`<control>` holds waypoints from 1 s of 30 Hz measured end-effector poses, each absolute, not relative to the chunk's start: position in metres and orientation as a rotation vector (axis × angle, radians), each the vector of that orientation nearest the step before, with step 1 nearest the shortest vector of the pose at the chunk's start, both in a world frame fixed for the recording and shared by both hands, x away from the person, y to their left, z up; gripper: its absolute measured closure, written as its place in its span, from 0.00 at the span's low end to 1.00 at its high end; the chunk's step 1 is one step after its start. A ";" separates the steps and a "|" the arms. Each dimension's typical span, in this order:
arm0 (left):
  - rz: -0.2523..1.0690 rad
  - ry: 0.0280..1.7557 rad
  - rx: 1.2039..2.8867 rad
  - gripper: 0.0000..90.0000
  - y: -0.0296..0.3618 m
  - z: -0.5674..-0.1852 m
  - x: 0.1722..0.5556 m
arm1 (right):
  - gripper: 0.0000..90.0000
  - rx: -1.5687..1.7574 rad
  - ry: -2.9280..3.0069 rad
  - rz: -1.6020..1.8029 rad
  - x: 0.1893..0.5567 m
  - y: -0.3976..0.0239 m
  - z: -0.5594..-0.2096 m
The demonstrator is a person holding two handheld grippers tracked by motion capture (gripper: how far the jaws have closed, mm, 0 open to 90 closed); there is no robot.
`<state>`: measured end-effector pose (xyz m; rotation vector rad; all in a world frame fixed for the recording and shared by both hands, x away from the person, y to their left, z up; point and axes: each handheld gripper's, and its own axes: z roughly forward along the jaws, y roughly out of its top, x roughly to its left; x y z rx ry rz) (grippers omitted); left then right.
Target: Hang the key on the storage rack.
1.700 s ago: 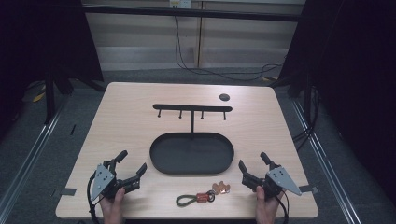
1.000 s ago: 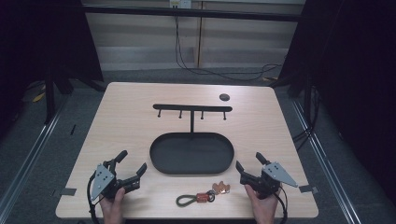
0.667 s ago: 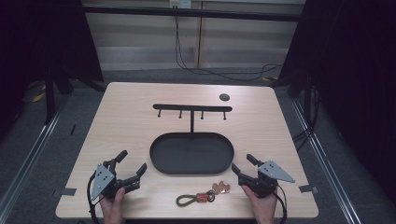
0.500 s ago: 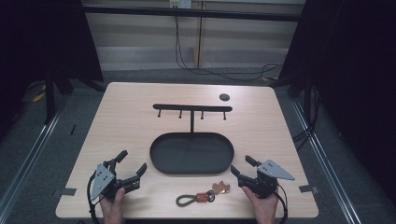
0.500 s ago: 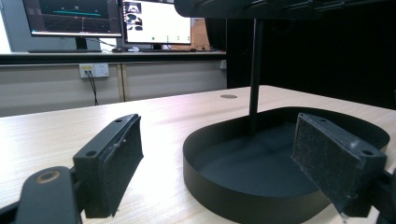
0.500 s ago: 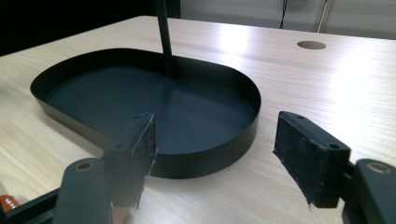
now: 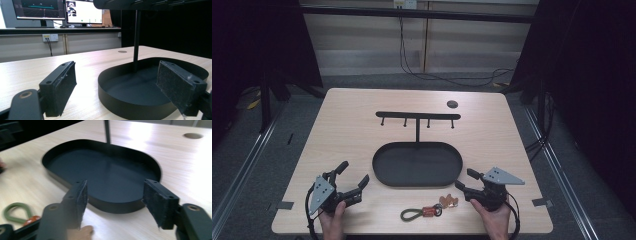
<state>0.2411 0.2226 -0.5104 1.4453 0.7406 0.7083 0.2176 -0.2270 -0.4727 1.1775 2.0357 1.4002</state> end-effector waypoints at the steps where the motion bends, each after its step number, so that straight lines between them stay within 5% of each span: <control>1: 0.707 0.741 1.445 0.18 0.223 -0.510 0.241 | 0.41 1.181 2.057 1.399 0.219 -0.226 -0.471; 18: 0.717 0.745 1.446 0.17 0.223 -0.510 0.241 | 0.34 1.108 2.266 1.327 0.227 -0.207 -0.462; 30: 0.727 0.752 1.448 0.17 0.223 -0.510 0.241 | 0.50 1.004 2.428 1.368 0.233 -0.186 -0.457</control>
